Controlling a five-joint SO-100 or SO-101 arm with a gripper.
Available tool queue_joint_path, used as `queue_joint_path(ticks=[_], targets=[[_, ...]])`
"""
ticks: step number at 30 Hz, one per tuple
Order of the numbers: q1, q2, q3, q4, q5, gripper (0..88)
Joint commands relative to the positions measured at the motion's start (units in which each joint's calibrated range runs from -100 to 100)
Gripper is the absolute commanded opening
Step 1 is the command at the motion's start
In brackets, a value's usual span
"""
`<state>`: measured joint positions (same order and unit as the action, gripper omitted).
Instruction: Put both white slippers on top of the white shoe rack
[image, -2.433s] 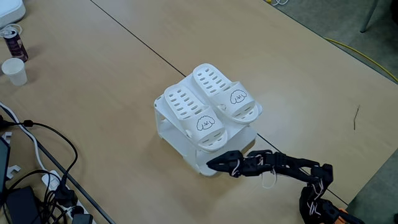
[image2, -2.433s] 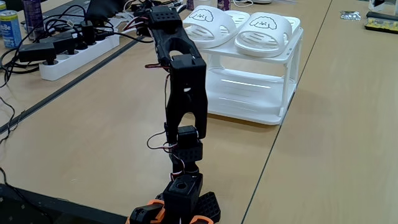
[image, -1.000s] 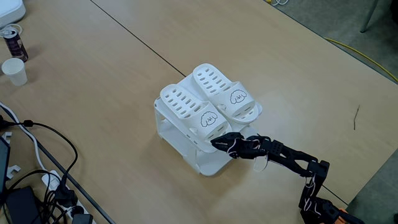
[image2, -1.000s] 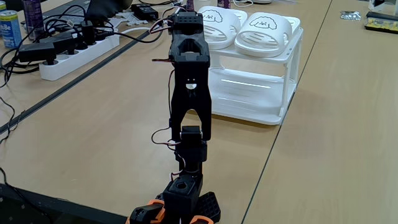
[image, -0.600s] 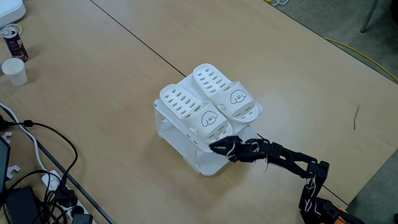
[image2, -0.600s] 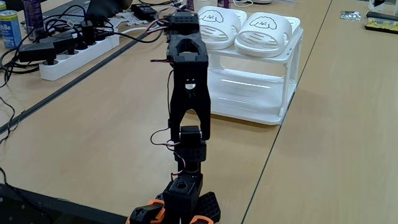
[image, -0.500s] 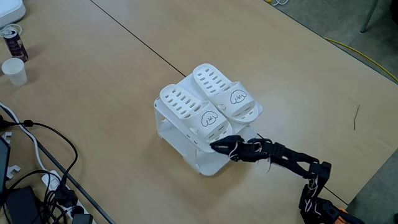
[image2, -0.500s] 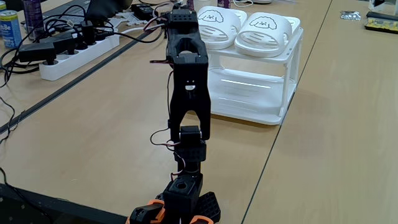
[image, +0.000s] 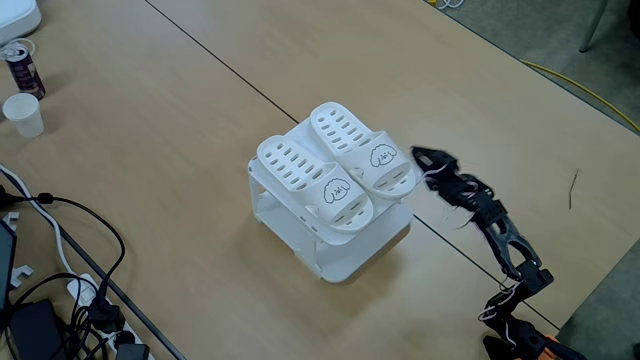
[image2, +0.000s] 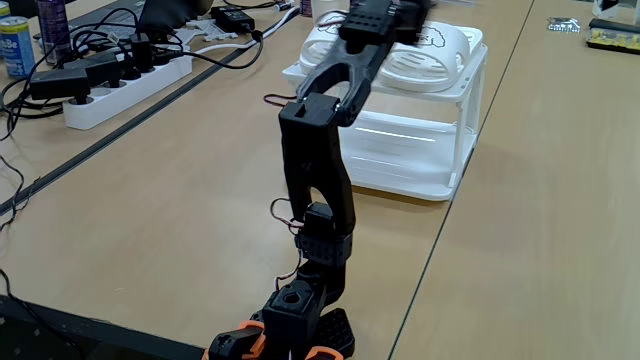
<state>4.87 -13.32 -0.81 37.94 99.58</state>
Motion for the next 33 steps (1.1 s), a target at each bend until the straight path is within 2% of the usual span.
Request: queue_joint_path(ticks=[1, 7, 12, 14, 16, 23, 28, 31, 33], targets=[[3.19, -3.89, 1.94, 0.37, 0.42, 0.7], [-1.74, -14.32, 12.04, 0.28, 0.42, 0.7], [-5.36, -32.58, 33.87, -1.53, 0.42, 0.7], [-5.44, -39.9, 44.52, -8.17, 0.42, 0.7], [-5.44, -47.47, 57.51, -19.65, 0.42, 0.7], [-5.53, -66.15, 86.46, -48.03, 0.42, 0.7], [-5.53, -79.44, 98.1, -65.72, 0.42, 0.7], [-5.69, -86.34, 100.09, -71.85, 0.42, 0.7], [-5.77, -85.92, 98.19, -80.13, 0.42, 0.7]])
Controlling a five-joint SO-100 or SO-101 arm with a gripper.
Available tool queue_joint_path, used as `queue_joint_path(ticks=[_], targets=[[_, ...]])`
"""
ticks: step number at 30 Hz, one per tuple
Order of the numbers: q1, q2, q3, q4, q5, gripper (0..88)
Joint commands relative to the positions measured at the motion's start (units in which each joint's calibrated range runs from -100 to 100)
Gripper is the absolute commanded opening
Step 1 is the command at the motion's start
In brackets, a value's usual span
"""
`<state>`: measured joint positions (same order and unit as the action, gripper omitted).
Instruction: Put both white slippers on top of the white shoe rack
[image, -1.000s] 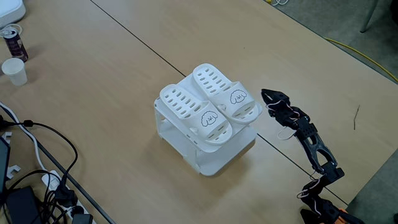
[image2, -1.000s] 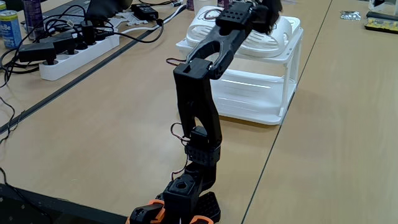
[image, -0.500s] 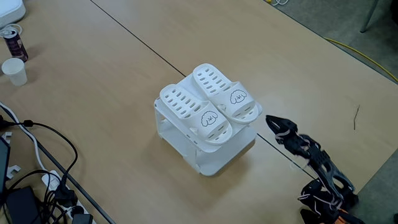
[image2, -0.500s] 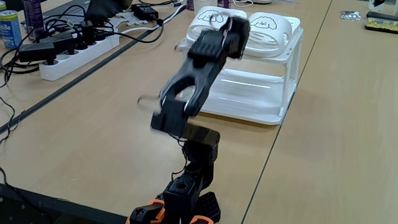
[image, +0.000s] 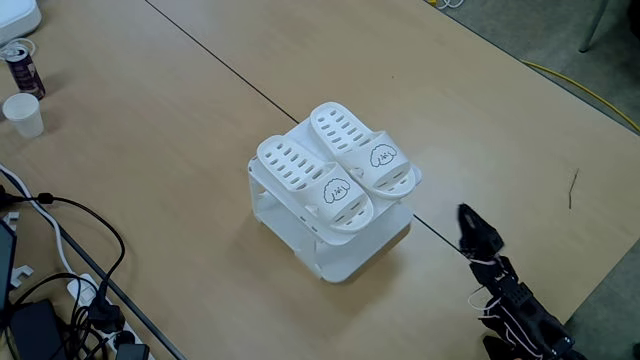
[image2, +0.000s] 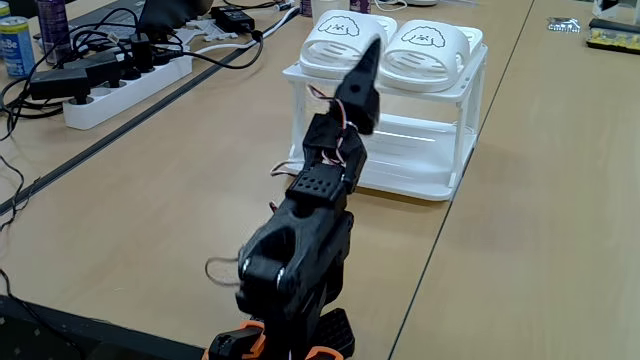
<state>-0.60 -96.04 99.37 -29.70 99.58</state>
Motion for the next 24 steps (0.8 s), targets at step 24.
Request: queue_joint_path(ticks=[24], targets=[[-0.14, -2.86, 0.18, -69.78, 0.42, 0.7]])
